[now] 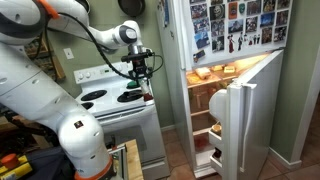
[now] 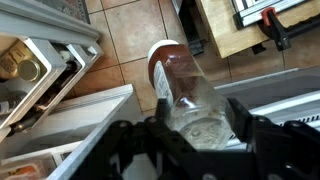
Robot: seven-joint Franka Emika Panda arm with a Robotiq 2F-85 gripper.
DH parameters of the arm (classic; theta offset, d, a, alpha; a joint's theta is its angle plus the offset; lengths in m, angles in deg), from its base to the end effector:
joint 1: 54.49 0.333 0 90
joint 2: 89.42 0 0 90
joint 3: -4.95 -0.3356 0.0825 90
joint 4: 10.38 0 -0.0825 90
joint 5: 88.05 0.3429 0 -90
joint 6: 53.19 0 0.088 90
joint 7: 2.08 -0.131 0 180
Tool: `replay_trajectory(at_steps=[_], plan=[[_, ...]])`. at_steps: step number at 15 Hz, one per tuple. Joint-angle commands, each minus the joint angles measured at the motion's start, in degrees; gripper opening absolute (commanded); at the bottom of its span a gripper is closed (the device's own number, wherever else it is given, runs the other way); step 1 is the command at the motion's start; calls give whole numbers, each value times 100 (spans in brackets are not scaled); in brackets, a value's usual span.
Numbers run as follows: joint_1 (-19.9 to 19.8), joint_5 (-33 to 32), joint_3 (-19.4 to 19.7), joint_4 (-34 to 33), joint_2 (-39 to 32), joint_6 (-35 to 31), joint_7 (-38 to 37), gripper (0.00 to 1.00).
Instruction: Open the bottom fridge door then put the sauce bottle on the second shelf and close the door
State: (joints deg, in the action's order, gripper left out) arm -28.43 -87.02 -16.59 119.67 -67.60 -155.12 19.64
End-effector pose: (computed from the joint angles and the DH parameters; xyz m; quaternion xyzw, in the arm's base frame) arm 0.2459 0.2915 0.4954 0.8301 0.5504 -0.0526 0.0724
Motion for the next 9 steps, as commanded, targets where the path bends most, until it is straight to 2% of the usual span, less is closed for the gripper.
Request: replay_trajectory(at_steps=[1, 6, 7, 9], plan=[[36, -24, 51, 28, -16, -3, -42, 61], [29, -25, 54, 50, -9, -7, -74, 61], [29, -25, 54, 50, -9, -7, -76, 36], [-38, -13, 135, 215, -123, -407, -24, 36]])
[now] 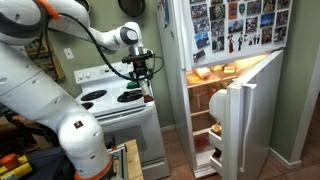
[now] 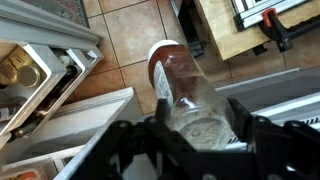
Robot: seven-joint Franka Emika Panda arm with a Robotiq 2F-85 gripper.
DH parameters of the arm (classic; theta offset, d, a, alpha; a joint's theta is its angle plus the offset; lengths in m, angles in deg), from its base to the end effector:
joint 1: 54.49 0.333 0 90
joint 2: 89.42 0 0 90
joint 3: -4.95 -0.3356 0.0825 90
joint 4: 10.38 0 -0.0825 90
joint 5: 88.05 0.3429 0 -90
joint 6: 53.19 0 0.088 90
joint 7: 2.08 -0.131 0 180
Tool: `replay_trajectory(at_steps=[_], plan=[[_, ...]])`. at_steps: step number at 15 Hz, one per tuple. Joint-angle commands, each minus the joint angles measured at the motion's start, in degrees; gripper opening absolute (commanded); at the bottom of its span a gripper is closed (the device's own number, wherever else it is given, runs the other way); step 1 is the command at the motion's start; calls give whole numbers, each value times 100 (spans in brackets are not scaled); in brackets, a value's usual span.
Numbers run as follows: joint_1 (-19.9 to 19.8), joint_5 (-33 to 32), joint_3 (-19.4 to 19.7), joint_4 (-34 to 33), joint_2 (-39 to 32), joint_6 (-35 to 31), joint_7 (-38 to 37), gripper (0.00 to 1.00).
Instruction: Open the bottom fridge door then put the sauce bottle on the second shelf and close the door
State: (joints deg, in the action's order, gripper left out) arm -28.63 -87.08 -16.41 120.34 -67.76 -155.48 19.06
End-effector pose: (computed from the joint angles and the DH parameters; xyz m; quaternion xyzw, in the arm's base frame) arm 0.2479 0.2885 0.4902 0.8344 0.5434 -0.0563 0.0728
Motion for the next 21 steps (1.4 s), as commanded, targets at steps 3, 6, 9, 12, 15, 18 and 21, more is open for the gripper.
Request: replay_trajectory(at_steps=[3, 6, 9, 12, 15, 18, 21], plan=[[-35, 122, 297, 618, -176, -1415, 247, 36], [-149, 29, 392, 1077, -390, -2266, 90, 36], [-295, -9, 475, 1395, -701, -3124, -74, 36], [-527, -405, 505, 1635, -1071, -4341, -167, 36], [-844, -973, 529, 1667, -1472, -5138, -471, 36], [-934, -1000, 652, 1609, -1855, -5787, -290, 36], [-949, -995, 635, 1615, -1846, -5767, -335, 61]])
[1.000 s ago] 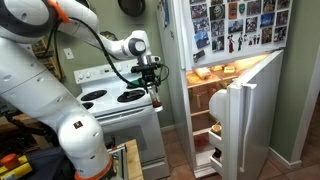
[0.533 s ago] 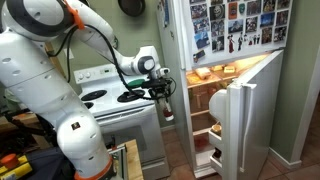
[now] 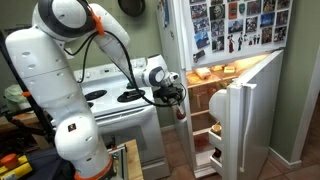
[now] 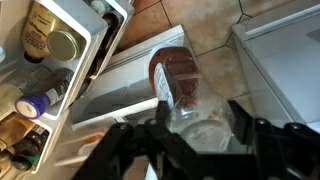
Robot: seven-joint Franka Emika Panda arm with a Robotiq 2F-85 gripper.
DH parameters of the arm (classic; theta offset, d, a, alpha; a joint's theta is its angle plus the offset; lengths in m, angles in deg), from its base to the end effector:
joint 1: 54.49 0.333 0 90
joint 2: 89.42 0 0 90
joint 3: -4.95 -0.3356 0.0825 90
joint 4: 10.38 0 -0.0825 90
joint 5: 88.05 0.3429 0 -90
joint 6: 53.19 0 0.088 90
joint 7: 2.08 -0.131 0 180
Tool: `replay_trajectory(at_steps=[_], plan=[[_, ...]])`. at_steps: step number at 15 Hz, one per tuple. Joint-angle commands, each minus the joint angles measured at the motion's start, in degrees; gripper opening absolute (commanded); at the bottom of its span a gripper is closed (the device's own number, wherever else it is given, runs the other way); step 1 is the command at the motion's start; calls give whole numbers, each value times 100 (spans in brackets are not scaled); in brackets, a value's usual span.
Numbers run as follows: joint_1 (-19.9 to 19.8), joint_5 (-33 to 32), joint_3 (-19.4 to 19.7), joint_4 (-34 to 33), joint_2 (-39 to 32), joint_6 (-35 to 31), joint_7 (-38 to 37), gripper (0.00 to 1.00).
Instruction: Open the bottom fridge door then put the sauce bottle on the second shelf and close the door
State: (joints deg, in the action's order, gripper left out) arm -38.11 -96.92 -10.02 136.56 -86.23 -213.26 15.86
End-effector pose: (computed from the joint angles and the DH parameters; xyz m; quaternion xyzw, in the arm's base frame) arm 0.3846 0.2411 0.3427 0.8681 0.4743 0.1442 0.0268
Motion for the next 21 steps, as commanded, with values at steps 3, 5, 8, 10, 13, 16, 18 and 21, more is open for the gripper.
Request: replay_trajectory(at_steps=[3, 5, 8, 10, 13, 16, 18, 21], plan=[[0, -12, -13, -31, -85, -59, -15, 61], [-52, -128, 17, -112, -174, -101, -93, 36], [-287, -908, 151, -317, -460, -404, -780, 36], [-397, -1614, 288, -476, -614, -589, -1293, 36], [-412, -2725, 570, -817, -975, -708, -2139, 36], [-270, -3685, 847, -1155, -1317, -816, -3087, 36], [-162, -4238, 1008, -1375, -1519, -873, -3672, 36], [-4, -4967, 1215, -1719, -1844, -884, -4439, 36]])
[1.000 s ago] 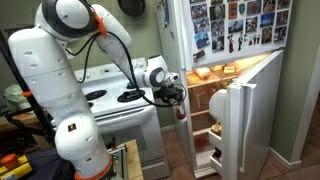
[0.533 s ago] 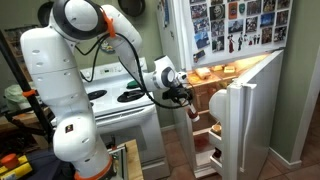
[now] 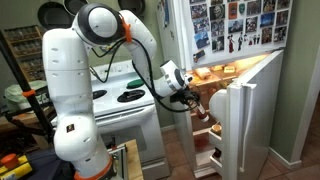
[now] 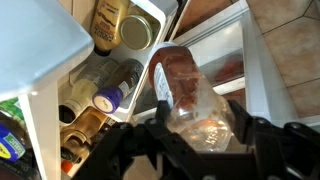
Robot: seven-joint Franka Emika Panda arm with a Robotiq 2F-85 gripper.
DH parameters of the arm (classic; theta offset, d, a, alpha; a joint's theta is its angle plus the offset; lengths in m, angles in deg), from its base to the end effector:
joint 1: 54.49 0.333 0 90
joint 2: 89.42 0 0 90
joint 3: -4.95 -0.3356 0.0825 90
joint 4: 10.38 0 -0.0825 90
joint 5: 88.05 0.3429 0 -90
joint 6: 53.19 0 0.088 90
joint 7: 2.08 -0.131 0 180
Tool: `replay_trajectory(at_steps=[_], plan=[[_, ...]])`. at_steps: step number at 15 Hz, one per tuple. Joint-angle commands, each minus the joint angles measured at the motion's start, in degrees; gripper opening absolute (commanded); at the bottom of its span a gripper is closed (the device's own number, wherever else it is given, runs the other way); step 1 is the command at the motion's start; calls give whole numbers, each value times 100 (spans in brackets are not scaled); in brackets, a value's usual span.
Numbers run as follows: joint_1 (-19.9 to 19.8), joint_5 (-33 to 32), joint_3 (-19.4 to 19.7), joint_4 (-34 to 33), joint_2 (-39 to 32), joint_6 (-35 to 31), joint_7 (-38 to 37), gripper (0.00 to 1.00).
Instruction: Open the bottom fridge door then put the sauce bottle on the second shelf and close the door
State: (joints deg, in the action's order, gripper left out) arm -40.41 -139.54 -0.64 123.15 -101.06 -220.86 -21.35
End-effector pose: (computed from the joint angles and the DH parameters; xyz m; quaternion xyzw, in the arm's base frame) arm 0.4799 0.2191 0.3122 0.8840 0.3985 0.2247 0.0960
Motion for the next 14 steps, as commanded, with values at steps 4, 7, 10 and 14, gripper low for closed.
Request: replay_trajectory(at_steps=[4, 7, 10, 14], plan=[[397, -1658, 570, -841, -785, -134, -1624, 36], [432, -1983, 621, -1115, -1156, -224, -1941, 36], [521, -2469, 771, -1410, -1387, -168, -2395, 36], [577, -3055, 879, -1650, -1501, -181, -2987, 36]])
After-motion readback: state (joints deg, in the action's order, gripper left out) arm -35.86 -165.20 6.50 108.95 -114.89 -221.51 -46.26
